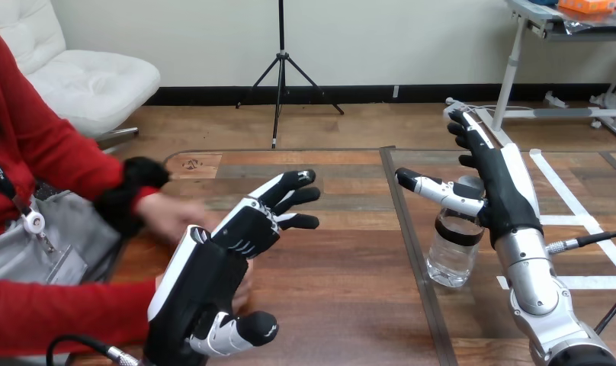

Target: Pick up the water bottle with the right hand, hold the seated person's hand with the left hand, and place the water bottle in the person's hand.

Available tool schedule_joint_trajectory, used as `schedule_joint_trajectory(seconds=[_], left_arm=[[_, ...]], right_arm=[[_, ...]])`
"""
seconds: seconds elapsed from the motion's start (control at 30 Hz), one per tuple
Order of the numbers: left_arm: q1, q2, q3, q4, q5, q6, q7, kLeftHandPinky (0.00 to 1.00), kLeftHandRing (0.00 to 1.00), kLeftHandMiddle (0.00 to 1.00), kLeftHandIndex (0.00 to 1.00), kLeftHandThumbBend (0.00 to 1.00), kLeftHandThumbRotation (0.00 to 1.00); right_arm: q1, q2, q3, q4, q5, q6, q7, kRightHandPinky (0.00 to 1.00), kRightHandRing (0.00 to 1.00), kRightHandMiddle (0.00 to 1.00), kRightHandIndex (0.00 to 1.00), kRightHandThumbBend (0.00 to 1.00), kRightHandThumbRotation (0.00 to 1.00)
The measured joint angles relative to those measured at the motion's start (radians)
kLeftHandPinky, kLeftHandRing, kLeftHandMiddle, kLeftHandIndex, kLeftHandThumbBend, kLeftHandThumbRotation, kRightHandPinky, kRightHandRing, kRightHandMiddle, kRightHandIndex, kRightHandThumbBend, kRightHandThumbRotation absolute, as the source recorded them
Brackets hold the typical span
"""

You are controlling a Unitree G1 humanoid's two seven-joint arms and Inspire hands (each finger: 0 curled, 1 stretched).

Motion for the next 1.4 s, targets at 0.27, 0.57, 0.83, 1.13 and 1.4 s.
schedule_joint_trajectory(seconds=[0.27,0.57,0.83,1.13,1.4], left_arm=[[0.001,0.001,0.0,-0.001,0.0,0.0,-0.003,0.75,0.87,0.9,0.88,1.0,0.76],[0.0,0.001,0.001,-0.002,-0.027,-0.009,-0.032,0.73,0.86,0.91,0.88,1.0,0.78],[0.0,0.001,0.005,-0.001,-0.046,-0.024,-0.048,0.71,0.85,0.9,0.87,0.99,0.78],[0.0,0.003,0.015,-0.001,-0.071,-0.027,-0.068,0.7,0.85,0.9,0.87,0.99,0.78],[0.0,0.005,0.026,-0.001,-0.087,-0.027,-0.091,0.7,0.85,0.9,0.87,0.98,0.78]], right_arm=[[0.003,0.016,-0.008,0.002,0.013,0.004,-0.001,0.89,0.93,0.93,0.96,1.0,0.46],[0.009,0.025,-0.008,0.012,0.017,0.003,0.002,0.9,0.94,0.94,0.96,1.0,0.45],[0.028,0.029,-0.009,0.027,0.02,0.0,0.006,0.91,0.94,0.94,0.95,1.0,0.44],[0.056,0.042,-0.008,0.052,0.021,0.0,0.006,0.93,0.94,0.94,0.95,1.0,0.44],[0.066,0.055,-0.029,0.062,0.05,0.001,0.023,0.97,0.96,0.95,0.96,1.0,0.41]])
